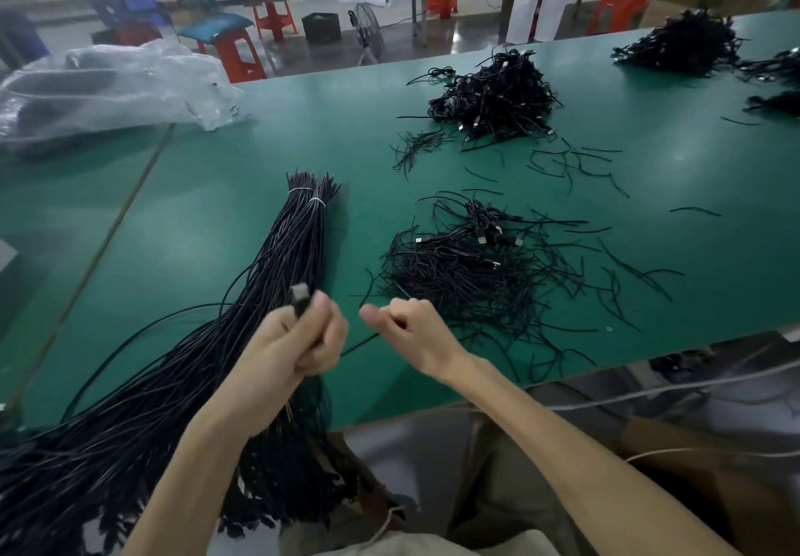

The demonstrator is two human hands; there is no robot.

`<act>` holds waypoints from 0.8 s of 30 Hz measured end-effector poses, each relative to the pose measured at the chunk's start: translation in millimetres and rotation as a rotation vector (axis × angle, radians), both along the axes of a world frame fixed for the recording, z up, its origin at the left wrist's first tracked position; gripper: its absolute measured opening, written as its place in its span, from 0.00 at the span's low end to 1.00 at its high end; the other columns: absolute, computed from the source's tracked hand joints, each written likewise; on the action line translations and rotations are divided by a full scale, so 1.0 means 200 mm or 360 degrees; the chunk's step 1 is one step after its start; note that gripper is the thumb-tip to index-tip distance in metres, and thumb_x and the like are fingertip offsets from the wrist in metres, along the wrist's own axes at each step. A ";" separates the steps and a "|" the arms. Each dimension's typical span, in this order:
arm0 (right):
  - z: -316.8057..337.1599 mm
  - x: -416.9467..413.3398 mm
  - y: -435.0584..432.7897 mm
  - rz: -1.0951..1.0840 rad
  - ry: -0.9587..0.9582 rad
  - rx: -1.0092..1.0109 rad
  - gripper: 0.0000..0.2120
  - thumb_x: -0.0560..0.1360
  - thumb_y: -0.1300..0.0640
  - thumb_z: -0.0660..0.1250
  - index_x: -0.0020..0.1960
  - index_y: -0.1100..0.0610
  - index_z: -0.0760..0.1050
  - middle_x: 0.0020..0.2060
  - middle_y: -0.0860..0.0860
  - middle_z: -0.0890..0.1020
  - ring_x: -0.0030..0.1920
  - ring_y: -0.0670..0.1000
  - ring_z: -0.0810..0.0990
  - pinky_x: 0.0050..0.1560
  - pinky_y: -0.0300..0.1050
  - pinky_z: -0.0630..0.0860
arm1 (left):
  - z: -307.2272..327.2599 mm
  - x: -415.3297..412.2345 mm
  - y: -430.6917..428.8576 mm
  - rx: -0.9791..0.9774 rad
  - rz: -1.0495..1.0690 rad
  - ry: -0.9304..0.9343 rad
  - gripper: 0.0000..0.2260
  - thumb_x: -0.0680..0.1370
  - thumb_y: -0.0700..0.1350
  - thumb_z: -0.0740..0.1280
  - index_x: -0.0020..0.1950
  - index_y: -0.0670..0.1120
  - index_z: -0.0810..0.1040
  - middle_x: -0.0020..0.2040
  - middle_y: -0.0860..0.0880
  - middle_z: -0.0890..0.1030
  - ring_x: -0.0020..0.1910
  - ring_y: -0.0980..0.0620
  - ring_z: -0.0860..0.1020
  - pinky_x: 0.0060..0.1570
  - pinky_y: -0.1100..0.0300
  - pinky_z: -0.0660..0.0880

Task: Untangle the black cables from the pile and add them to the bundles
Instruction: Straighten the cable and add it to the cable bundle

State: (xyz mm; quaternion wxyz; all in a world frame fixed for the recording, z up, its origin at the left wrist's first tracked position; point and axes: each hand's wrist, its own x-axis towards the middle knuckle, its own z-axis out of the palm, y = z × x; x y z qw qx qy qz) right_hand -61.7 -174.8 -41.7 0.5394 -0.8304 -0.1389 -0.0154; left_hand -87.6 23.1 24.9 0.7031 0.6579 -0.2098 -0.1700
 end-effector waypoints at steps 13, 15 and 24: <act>0.13 0.03 0.14 -0.0084 -0.0204 0.0278 0.29 0.85 0.49 0.62 0.31 0.65 0.69 0.27 0.62 0.74 0.31 0.57 0.72 0.40 0.50 0.72 | -0.23 0.03 -0.09 0.0508 0.0405 -0.0322 0.14 0.84 0.51 0.55 0.63 0.56 0.79 0.60 0.67 0.82 0.64 0.64 0.78 0.63 0.71 0.72; 0.14 0.00 0.15 -0.0071 -0.0219 0.0300 0.27 0.85 0.50 0.62 0.32 0.66 0.70 0.27 0.61 0.74 0.31 0.58 0.72 0.41 0.51 0.71 | -0.22 0.02 -0.10 0.0374 0.0398 -0.0260 0.16 0.85 0.51 0.54 0.69 0.57 0.76 0.67 0.65 0.79 0.71 0.62 0.74 0.68 0.70 0.69; 0.10 -0.10 0.17 -0.0076 -0.0104 0.0302 0.24 0.86 0.50 0.58 0.33 0.55 0.69 0.28 0.47 0.72 0.31 0.46 0.69 0.44 0.41 0.64 | -0.16 0.02 -0.15 -0.0481 0.0406 0.0221 0.23 0.87 0.54 0.52 0.76 0.44 0.71 0.74 0.47 0.76 0.75 0.50 0.72 0.71 0.61 0.69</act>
